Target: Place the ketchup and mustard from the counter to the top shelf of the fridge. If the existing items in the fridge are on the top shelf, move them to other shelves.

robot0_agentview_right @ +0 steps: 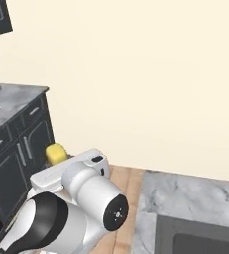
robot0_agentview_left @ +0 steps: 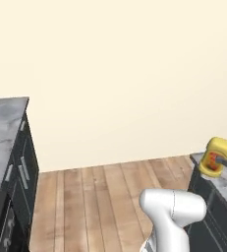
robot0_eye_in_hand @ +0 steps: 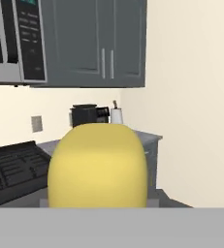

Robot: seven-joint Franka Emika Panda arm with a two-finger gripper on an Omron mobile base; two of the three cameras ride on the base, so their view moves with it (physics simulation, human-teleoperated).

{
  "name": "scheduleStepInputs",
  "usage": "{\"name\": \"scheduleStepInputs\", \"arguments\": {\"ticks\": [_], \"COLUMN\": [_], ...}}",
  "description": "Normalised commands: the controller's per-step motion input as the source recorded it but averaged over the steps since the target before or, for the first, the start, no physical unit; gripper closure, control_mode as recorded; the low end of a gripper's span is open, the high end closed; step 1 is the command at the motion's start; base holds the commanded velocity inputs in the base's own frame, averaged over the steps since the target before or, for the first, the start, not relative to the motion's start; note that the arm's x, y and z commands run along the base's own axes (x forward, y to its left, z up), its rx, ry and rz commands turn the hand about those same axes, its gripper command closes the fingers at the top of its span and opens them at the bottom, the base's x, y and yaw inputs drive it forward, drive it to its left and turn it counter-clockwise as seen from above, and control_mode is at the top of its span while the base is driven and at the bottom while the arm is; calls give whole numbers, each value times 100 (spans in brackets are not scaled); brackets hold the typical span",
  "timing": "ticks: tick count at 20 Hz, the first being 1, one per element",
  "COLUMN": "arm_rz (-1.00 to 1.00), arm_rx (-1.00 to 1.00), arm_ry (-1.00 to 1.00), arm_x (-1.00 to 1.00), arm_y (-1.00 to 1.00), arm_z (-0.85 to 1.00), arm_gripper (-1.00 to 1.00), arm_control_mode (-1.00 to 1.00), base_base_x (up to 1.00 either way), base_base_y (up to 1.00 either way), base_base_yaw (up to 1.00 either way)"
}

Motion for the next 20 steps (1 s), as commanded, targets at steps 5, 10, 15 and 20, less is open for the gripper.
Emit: {"name": "scheduleStepInputs", "arguments": {"ticks": [5,10,15,20], "arm_rz": [0,0,0,0], "arm_rx": [0,0,0,0], "arm_ry": [0,0,0,0], "arm_x": [0,0,0,0], "arm_y": [0,0,0,0], "arm_z": [0,0,0,0], "arm_gripper": [100,100,100,100], "arm_control_mode": [100,100,100,100], "base_base_x": [100,100,100,80], "base_base_y": [1,0,0,0], "base_base_yaw": [-10,-21,-38,-62]}}
